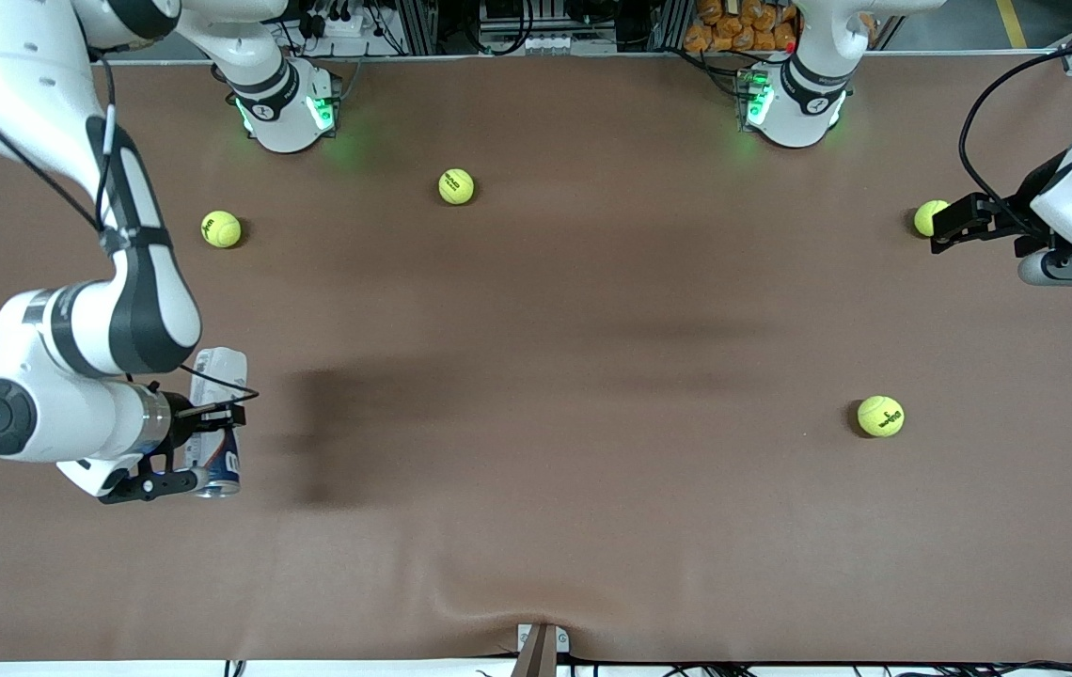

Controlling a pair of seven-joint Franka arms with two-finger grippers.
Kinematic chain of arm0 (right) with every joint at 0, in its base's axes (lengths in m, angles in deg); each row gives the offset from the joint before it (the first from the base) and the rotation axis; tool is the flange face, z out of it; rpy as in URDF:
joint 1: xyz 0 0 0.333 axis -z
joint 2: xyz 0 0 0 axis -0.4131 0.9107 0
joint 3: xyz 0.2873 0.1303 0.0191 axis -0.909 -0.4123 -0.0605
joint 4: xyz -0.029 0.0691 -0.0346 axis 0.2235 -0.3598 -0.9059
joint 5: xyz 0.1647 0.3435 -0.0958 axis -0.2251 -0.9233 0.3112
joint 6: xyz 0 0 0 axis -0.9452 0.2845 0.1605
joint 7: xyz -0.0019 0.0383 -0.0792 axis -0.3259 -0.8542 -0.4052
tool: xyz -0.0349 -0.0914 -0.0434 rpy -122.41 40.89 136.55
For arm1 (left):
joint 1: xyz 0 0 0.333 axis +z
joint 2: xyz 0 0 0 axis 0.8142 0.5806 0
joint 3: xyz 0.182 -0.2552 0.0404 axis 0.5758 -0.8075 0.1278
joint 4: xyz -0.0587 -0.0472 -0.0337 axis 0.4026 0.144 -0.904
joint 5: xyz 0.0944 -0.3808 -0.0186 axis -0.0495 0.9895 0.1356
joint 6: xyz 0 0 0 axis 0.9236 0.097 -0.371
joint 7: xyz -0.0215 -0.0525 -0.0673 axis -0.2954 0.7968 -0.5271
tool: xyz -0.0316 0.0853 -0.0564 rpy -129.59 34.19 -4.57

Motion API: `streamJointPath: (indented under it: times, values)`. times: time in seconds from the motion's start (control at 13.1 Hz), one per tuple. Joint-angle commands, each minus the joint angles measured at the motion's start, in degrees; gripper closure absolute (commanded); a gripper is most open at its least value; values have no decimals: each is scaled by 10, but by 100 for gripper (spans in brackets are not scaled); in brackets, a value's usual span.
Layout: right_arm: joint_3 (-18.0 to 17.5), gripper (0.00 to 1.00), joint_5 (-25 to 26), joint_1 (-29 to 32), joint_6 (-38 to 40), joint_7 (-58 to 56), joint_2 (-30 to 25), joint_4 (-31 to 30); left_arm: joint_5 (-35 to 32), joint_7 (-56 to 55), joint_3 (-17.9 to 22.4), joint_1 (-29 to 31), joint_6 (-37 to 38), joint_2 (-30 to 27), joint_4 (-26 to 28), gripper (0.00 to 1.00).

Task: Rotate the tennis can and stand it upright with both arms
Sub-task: 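Lift the can off the table with the right gripper, then carry the can with the right gripper toward the table center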

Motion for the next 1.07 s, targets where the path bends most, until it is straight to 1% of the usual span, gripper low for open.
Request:
streamJointPath:
  times: [0.0, 0.15, 0.3, 0.38, 0.61, 0.69, 0.76, 0.84, 0.91, 0.99]
  values:
    - [2, 62, 5, -60, -42, -36, -5, 14, 6, -8, -2, 3, 1, -2, 2, 0]
    - [3, 60, 2, -114, -106, -44, 0, 13, 6, -9, -2, 2, 0, -1, 2, 0]
    - [5, 60, 2, -164, -171, -44, 6, 9, 6, -9, -2, 2, 1, -1, 3, 0]
    - [5, 60, 3, -184, -192, -44, 12, 7, 6, -9, -2, 2, 1, -1, 5, 0]
    - [4, 60, 1, -220, -203, -48, 30, 3, 6, -9, -2, 1, 0, 5, 6, 0]
    - [4, 60, 3, -241, -203, -54, 30, -4, 6, -9, -2, 1, 0, 5, 5, 0]
    - [5, 60, 3, -275, -203, -96, 35, -6, 6, -9, -2, 1, 0, 5, 4, 0]
    - [5, 60, 2, -305, -206, -114, 39, -6, 6, -9, -2, 1, 0, 6, 4, 0]
    - [5, 59, 1, -319, -223, -114, 47, -10, 6, -9, -2, 1, -1, 6, 4, 0]
    - [5, 55, 1, -333, -241, -118, 49, -21, 6, -9, -2, 1, -2, 6, 4, 0]
